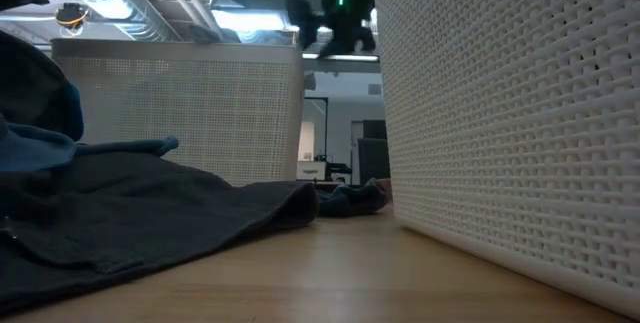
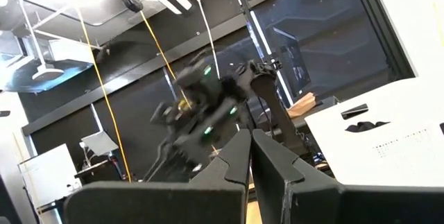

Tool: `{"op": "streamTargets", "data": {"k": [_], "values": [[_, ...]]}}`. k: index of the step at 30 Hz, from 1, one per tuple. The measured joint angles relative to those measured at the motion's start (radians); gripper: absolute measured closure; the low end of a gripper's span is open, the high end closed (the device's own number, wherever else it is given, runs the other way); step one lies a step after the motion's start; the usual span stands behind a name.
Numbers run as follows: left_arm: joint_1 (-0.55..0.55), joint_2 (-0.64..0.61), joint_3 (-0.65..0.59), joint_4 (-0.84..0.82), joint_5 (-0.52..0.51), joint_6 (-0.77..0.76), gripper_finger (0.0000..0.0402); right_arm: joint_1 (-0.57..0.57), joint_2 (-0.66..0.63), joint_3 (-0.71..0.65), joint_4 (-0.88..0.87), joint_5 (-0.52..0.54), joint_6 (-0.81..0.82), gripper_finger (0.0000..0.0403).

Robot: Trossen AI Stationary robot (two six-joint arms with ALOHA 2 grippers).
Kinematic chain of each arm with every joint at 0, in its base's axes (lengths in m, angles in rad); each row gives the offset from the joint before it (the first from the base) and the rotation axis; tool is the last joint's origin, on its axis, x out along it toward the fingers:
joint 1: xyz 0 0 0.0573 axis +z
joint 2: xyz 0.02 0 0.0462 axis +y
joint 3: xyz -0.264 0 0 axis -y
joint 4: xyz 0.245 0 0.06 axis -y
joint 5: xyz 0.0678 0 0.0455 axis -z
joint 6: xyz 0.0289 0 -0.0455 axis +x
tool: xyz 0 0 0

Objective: Sort clothes
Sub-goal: Put the gray polo shirt into the top white laundry bin, then put the grey sock into the top white laundry bin

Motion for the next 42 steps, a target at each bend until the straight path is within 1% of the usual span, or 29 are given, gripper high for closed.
{"op": "streamTargets", "data": {"k": [3,5,11,14,17,25,32,34,37,42], "values": [[0.0,0.0,0.0,0.0,0.0,0.0,0.0396,-0.055,0.032,0.0,-0.006,-0.062,0.094,0.0152],[0.0,0.0,0.0,0.0,0.0,0.0,0.0396,-0.072,0.045,-0.002,0.013,-0.075,0.093,0.0152],[0.0,0.0,0.0,0.0,0.0,0.006,0.0396,-0.067,0.042,0.0,0.059,-0.111,0.116,0.0152],[0.0,0.0,0.0,0.0,0.0,0.006,0.0396,-0.07,0.042,0.0,0.059,-0.176,0.113,0.0152],[0.0,0.0,0.0,0.0,0.0,0.004,0.0396,-0.068,0.05,0.0,0.065,-0.215,0.109,0.0152],[0.0,0.0,0.0,0.002,0.0,0.004,0.0396,-0.059,0.071,0.0,0.146,-0.514,0.001,0.0152],[0.0,0.0,0.0,0.002,0.0,0.007,0.0396,-0.027,0.075,0.0,0.14,-0.669,-0.114,0.0152],[0.0,0.0,0.0,0.001,0.0,0.007,0.0396,-0.016,0.075,0.0,0.129,-0.676,-0.15,0.0152],[0.0,0.0,0.0,0.001,0.0,0.007,0.0396,0.001,0.061,0.001,0.133,-0.655,-0.178,0.0152],[0.0,0.0,0.0,0.0,0.0,0.015,0.0396,0.045,0.002,0.066,0.088,-0.613,-0.212,0.0152]]}}
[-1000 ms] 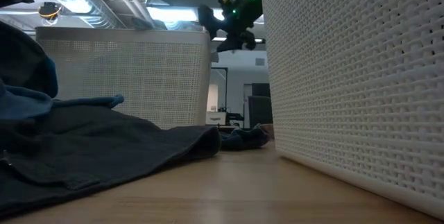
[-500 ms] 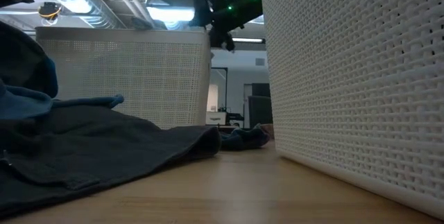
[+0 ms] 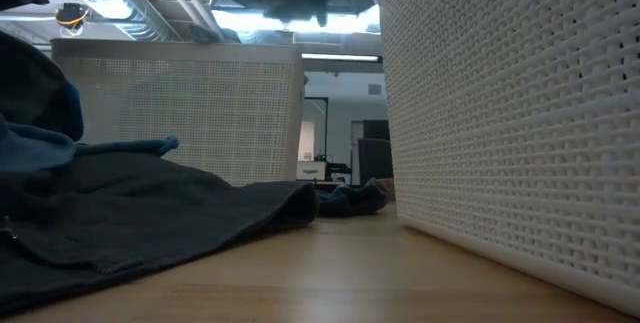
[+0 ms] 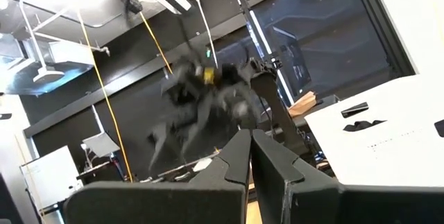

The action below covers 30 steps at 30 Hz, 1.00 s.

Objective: Sort clothes
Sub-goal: Put the grey sock into the top white laundry bin

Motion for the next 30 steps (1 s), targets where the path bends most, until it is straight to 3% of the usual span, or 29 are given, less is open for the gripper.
{"op": "streamTargets", "data": {"k": [8,15,23,26,30], "values": [[0.0,0.0,0.0,0.001,-0.012,0.02,0.0396,0.134,-0.136,0.043,-0.195,0.164,-0.042,0.0152],[0.0,0.0,0.0,0.002,-0.015,0.019,0.0396,0.295,-0.156,0.041,-0.335,0.173,-0.044,0.0152],[0.0,0.0,0.0,0.002,-0.016,0.009,0.0396,0.421,-0.119,0.033,-0.367,0.216,-0.052,0.0152],[0.0,0.0,0.0,0.0,-0.016,0.007,0.0396,0.444,-0.111,0.033,-0.377,0.318,-0.068,0.0152],[0.0,0.0,0.0,0.0,-0.016,0.007,0.0396,0.444,-0.104,0.033,-0.389,0.541,-0.064,0.0152]]}}
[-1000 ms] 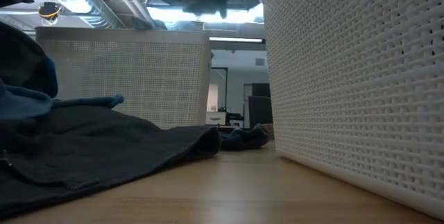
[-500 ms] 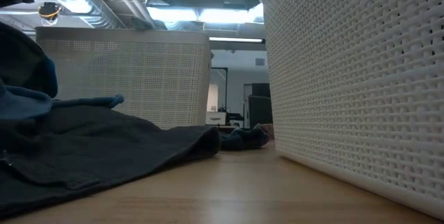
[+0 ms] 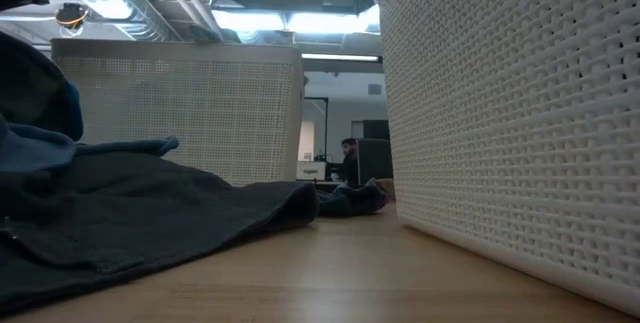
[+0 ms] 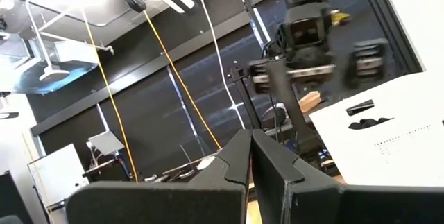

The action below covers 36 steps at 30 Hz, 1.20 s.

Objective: Sort clothes
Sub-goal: Put the grey sock into the top white laundry bin

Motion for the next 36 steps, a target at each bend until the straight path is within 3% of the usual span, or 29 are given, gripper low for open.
{"op": "streamTargets", "data": {"k": [5,9,14,20,26,36], "values": [[0.0,0.0,0.0,0.0,0.0,-0.015,0.0396,-0.035,-0.001,0.0,-0.046,0.226,-0.006,0.0152],[0.0,0.0,0.0,0.0,0.0,-0.015,0.0396,-0.129,-0.001,0.0,-0.178,0.259,0.027,0.0152],[0.0,0.0,0.0,0.0,0.0,-0.015,0.0396,-0.273,-0.001,0.0,-0.384,0.197,0.212,0.0152],[0.0,0.0,0.0,-0.001,0.0,-0.015,0.0396,-0.39,0.007,0.0,-0.546,0.021,0.386,0.0152],[0.0,0.0,0.0,-0.003,0.0,-0.015,0.0396,-0.385,0.059,0.0,-0.596,-0.067,0.418,0.0152],[0.0,0.0,0.0,-0.008,0.0,-0.02,0.0396,-0.367,0.211,0.0,-0.658,-0.056,0.472,0.0152]]}}
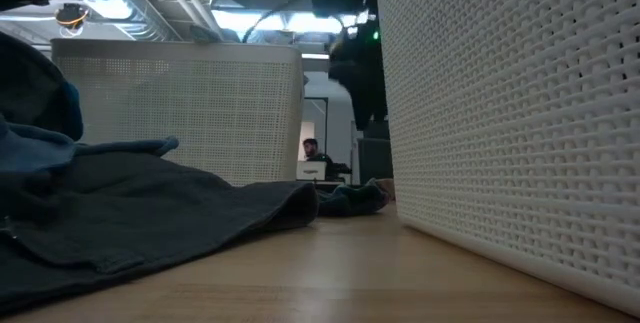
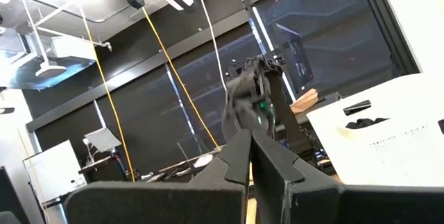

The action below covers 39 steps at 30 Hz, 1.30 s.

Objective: Sort clothes
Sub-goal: Put the grey sock into the top white laundry bin

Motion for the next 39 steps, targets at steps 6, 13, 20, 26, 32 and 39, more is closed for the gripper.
{"op": "streamTargets", "data": {"k": [6,13,20,26,32,39], "values": [[0.0,0.0,0.0,0.001,-0.001,-0.002,0.0396,0.0,0.076,0.0,-0.051,0.034,0.025,0.0152],[0.0,0.0,0.0,0.0,-0.002,-0.016,0.0396,0.0,0.097,-0.031,-0.071,0.085,0.028,0.0152],[0.0,0.0,0.0,0.0,-0.002,-0.021,0.0396,-0.001,0.098,-0.134,0.026,0.08,0.021,0.0152],[0.0,0.0,0.0,0.0,-0.002,-0.021,0.0396,-0.029,0.098,-0.189,0.139,0.087,-0.055,0.0152],[0.0,0.0,0.0,0.0,-0.002,-0.021,0.0396,-0.082,0.098,-0.248,0.244,0.086,-0.106,0.0152],[0.0,0.0,0.0,0.0,-0.002,-0.021,0.0396,-0.124,0.094,-0.291,0.33,0.014,-0.142,0.0161]]}}
